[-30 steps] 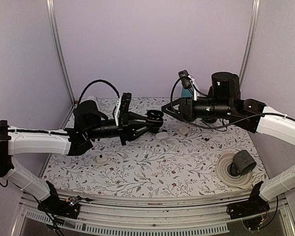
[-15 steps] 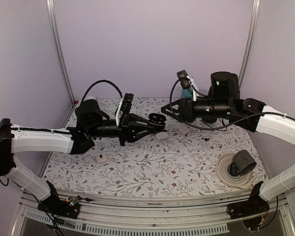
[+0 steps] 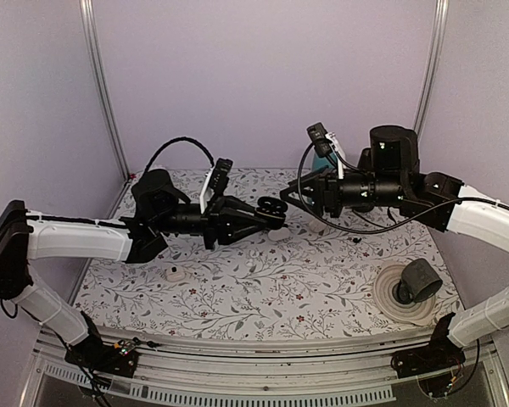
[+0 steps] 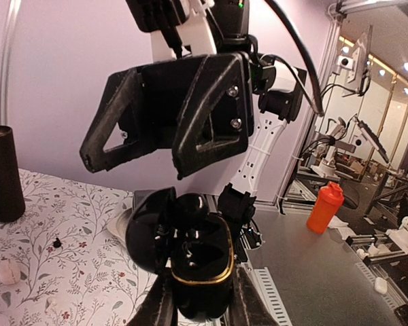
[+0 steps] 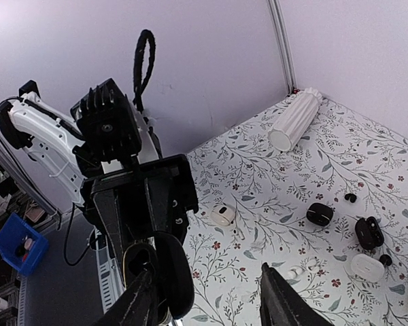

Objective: Insert the wireless bluetooth earbuds into the charging case
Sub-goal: Adjust the right earbud in the right side groove of the charging case.

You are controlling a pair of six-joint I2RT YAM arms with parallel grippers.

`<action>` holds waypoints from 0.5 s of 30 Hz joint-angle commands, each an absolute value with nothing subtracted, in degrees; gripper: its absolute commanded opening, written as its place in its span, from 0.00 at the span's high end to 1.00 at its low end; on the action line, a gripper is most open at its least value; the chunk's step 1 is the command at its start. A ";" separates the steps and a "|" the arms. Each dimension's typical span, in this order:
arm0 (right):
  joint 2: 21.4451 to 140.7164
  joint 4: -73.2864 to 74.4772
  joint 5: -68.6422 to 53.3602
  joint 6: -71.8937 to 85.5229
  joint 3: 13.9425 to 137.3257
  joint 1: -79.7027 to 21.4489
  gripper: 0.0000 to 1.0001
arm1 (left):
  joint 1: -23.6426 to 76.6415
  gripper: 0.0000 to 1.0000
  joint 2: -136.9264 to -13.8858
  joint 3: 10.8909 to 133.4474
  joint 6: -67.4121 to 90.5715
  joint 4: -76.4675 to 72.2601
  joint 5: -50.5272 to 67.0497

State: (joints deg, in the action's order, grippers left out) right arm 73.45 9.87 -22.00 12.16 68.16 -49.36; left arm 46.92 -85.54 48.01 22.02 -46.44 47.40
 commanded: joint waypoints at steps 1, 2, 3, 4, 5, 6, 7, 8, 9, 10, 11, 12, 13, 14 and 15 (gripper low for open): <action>73.48 9.54 -23.15 9.38 67.62 -49.75 0.47 | 46.21 1.00 -86.80 50.04 24.08 -49.13 50.59; 73.74 9.65 -23.00 9.29 67.64 -49.75 0.48 | 46.23 1.00 -86.95 50.16 24.23 -49.20 51.02; 73.93 9.73 -22.97 9.17 67.59 -49.79 0.47 | 46.19 1.00 -87.05 50.18 24.40 -49.26 51.37; 74.06 9.83 -23.06 8.99 67.60 -49.81 0.47 | 46.16 1.00 -87.15 50.26 24.47 -49.30 51.67; 74.19 9.84 -23.22 8.88 67.59 -49.84 0.47 | 46.14 1.00 -87.17 50.27 24.54 -49.31 51.84; 74.26 9.83 -23.58 8.73 67.57 -49.86 0.47 | 46.15 1.00 -87.19 50.27 24.73 -49.31 51.92; 74.35 9.91 -24.01 8.58 67.57 -49.87 0.47 | 46.18 1.00 -87.23 50.27 24.82 -49.31 52.01; 74.40 10.08 -24.40 8.29 67.48 -49.84 0.47 | 46.16 1.00 -87.27 50.27 24.94 -49.38 52.17; 74.44 10.15 -24.59 7.99 67.38 -49.88 0.47 | 46.16 1.00 -87.35 50.35 25.10 -49.39 52.42; 74.51 10.31 -24.72 7.93 67.33 -49.88 0.47 | 46.16 1.00 -87.36 50.38 25.20 -49.44 52.53; 74.57 10.50 -25.15 7.67 67.39 -49.84 0.47 | 46.20 1.00 -87.41 50.44 25.29 -49.48 52.70; 74.68 10.69 -25.56 7.41 67.33 -49.92 0.47 | 46.20 1.00 -87.45 50.51 25.38 -49.55 52.81; 74.77 10.83 -25.88 7.17 67.30 -49.98 0.47 | 46.16 1.00 -87.45 50.60 25.44 -49.57 52.94; 74.86 10.93 -26.25 6.88 67.20 -49.97 0.46 | 46.14 1.00 -87.57 50.69 25.55 -49.57 53.11; 74.92 11.10 -26.50 6.75 67.16 -49.93 0.47 | 46.15 1.00 -87.62 50.79 25.72 -49.69 53.47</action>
